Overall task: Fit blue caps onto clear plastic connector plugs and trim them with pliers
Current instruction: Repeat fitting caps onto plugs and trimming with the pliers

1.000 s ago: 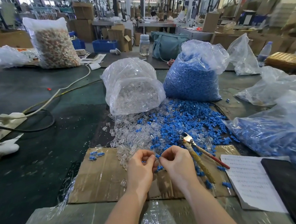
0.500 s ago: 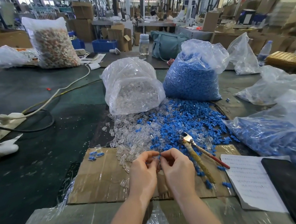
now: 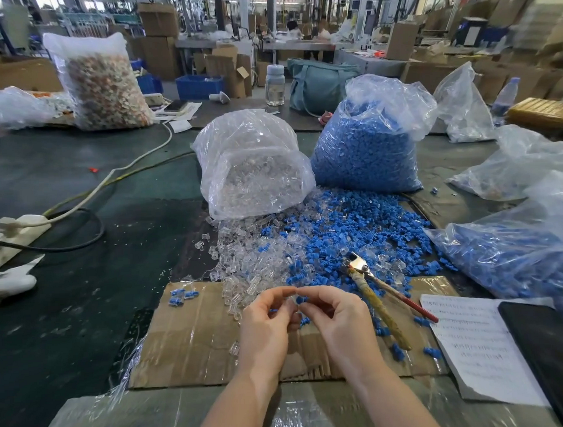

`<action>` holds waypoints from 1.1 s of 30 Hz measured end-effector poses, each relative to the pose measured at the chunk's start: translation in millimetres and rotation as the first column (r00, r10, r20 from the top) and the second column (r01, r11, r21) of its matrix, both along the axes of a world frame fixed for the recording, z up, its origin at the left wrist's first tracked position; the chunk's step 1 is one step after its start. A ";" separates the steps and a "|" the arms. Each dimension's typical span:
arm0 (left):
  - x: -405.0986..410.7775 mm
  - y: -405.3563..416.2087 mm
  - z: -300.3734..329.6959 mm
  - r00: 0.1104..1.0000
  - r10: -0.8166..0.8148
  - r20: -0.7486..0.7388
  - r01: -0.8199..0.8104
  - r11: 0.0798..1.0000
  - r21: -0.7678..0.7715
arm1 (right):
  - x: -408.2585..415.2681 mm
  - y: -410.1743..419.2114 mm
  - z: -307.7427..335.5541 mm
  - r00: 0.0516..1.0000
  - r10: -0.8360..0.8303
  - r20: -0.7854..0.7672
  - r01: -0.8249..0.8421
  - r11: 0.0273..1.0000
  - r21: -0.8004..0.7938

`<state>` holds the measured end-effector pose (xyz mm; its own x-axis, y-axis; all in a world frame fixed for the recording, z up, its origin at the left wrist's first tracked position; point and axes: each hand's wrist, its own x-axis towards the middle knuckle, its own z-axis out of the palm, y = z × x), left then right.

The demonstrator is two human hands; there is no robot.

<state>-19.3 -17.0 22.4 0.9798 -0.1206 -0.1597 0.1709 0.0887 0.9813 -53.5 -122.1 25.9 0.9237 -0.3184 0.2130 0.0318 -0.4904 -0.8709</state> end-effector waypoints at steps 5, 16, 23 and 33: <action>1.3 -0.4 -1.3 1.000 -0.013 -0.005 0.013 1.000 0.001 | 1.6 -4.9 -1.9 0.999 -0.015 0.030 0.018 0.996 -0.088; 1.6 -0.7 -0.4 0.999 0.016 0.038 -0.015 1.000 -0.026 | 1.2 -1.5 -6.4 0.998 -0.070 -0.004 0.070 0.991 -0.117; 2.9 1.0 -2.7 1.000 -0.008 0.003 0.008 0.998 -0.058 | -0.6 -4.6 -1.9 1.000 0.004 0.024 -0.002 0.998 -0.070; 3.4 -0.6 -4.6 1.000 -0.018 0.009 0.018 0.998 -0.053 | 0.3 -7.9 3.3 0.994 0.090 0.062 -0.083 0.991 -0.109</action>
